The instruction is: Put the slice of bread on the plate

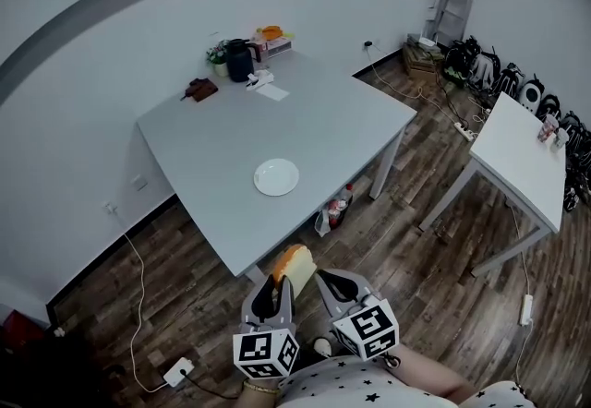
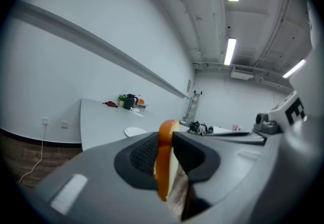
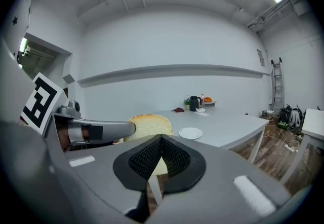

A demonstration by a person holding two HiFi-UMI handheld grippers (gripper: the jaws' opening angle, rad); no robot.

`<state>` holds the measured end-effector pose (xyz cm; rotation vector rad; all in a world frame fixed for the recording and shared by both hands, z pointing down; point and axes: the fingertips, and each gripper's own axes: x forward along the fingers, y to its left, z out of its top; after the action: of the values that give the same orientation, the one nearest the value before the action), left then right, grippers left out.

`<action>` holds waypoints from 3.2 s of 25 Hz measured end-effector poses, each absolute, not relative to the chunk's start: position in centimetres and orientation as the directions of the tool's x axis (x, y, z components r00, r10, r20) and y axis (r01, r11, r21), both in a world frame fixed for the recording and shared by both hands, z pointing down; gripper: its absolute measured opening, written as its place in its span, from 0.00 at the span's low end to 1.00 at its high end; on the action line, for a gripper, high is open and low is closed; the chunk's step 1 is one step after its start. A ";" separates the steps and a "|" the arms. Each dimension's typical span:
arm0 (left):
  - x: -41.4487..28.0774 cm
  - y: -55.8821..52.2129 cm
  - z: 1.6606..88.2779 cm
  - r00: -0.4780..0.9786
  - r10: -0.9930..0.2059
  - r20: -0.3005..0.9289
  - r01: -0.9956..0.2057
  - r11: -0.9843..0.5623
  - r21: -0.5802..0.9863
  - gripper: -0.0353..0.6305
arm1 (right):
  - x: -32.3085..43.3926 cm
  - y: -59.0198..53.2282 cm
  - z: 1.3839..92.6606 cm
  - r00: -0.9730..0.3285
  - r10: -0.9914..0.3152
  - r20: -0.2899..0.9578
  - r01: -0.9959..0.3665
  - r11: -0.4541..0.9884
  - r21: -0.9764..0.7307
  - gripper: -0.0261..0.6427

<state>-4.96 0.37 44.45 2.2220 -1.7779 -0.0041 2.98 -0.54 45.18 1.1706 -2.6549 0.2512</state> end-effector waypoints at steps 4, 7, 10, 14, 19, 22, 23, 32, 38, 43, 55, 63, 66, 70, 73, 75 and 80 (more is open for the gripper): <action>-4.5 -1.2 44.6 0.226 -0.954 0.195 -0.956 -0.179 0.233 0.19 | 3.7 -2.1 45.2 -0.658 -0.701 0.275 -0.742 0.665 -0.081 0.04; -4.5 -2.6 45.0 0.224 -0.952 0.206 -0.956 -0.174 0.238 0.19 | 3.9 -3.5 45.6 -0.658 -0.701 0.275 -0.744 0.662 -0.095 0.04; -4.9 -4.6 45.3 0.220 -0.952 0.214 -0.956 -0.166 0.243 0.19 | 3.9 -5.4 45.8 -0.658 -0.701 0.274 -0.745 0.659 -0.103 0.04; -5.8 -8.5 45.3 0.213 -0.954 0.211 -0.956 -0.158 0.249 0.19 | 3.6 -9.0 46.0 -0.656 -0.703 0.276 -0.747 0.656 -0.104 0.04; -7.0 -15.0 45.4 0.210 -0.957 0.200 -0.954 -0.155 0.258 0.19 | 2.6 -14.9 46.2 -0.659 -0.699 0.278 -0.742 0.665 -0.086 0.04; -7.8 -19.3 45.5 0.210 -0.955 0.208 -0.950 -0.149 0.275 0.19 | 1.9 -19.1 45.8 -0.659 -0.696 0.284 -0.740 0.669 -0.077 0.04; -8.1 -20.6 45.5 0.209 -0.954 0.213 -0.949 -0.146 0.279 0.19 | 1.5 -20.4 45.6 -0.661 -0.693 0.286 -0.737 0.672 -0.076 0.04; -10.1 -29.8 47.1 0.221 -0.937 0.269 -0.939 -0.130 0.318 0.19 | -0.7 -28.8 46.6 -0.662 -0.668 0.341 -0.730 0.677 -0.092 0.04; -11.0 -33.4 50.0 0.223 -0.918 0.329 -0.931 -0.100 0.350 0.19 | -1.7 -32.3 47.6 -0.661 -0.652 0.372 -0.727 0.679 -0.102 0.04; -11.8 -35.3 52.2 0.220 -0.902 0.372 -0.929 -0.078 0.361 0.19 | -2.5 -34.5 48.2 -0.660 -0.641 0.391 -0.724 0.682 -0.104 0.04; -15.6 -37.7 56.5 0.104 -0.873 0.476 -0.955 0.046 0.293 0.21 | -4.0 -37.1 50.1 -0.672 -0.605 0.427 -0.708 0.693 -0.131 0.04; -17.2 -37.4 58.9 0.028 -0.829 0.558 -0.970 0.113 0.217 0.24 | -4.8 -37.8 50.5 -0.678 -0.592 0.436 -0.700 0.701 -0.136 0.04; -17.0 -37.3 58.4 0.041 -0.836 0.548 -0.966 0.107 0.237 0.24 | -4.9 -37.7 50.6 -0.680 -0.590 0.435 -0.697 0.704 -0.136 0.04; -16.0 -36.8 57.1 0.080 -0.845 0.529 -0.957 0.084 0.278 0.22 | -5.1 -37.4 50.7 -0.681 -0.588 0.437 -0.694 0.708 -0.129 0.04; -15.4 -36.1 55.8 0.091 -0.856 0.508 -0.954 0.071 0.291 0.16 | -5.1 -37.0 50.7 -0.682 -0.587 0.436 -0.692 0.710 -0.127 0.04; -15.0 -35.5 55.1 0.093 -0.865 0.493 -0.957 0.059 0.285 0.07 | -5.2 -36.6 50.6 -0.686 -0.587 0.431 -0.689 0.714 -0.125 0.04; -14.4 -34.7 53.8 0.115 -0.875 0.469 -0.959 0.025 0.282 0.06 | -5.3 -35.5 50.6 -0.693 -0.581 0.427 -0.681 0.722 -0.122 0.04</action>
<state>-14.37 -34.68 53.79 1.8656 -1.7760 0.2045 -5.34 -35.51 50.59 0.9790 -2.5675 0.3850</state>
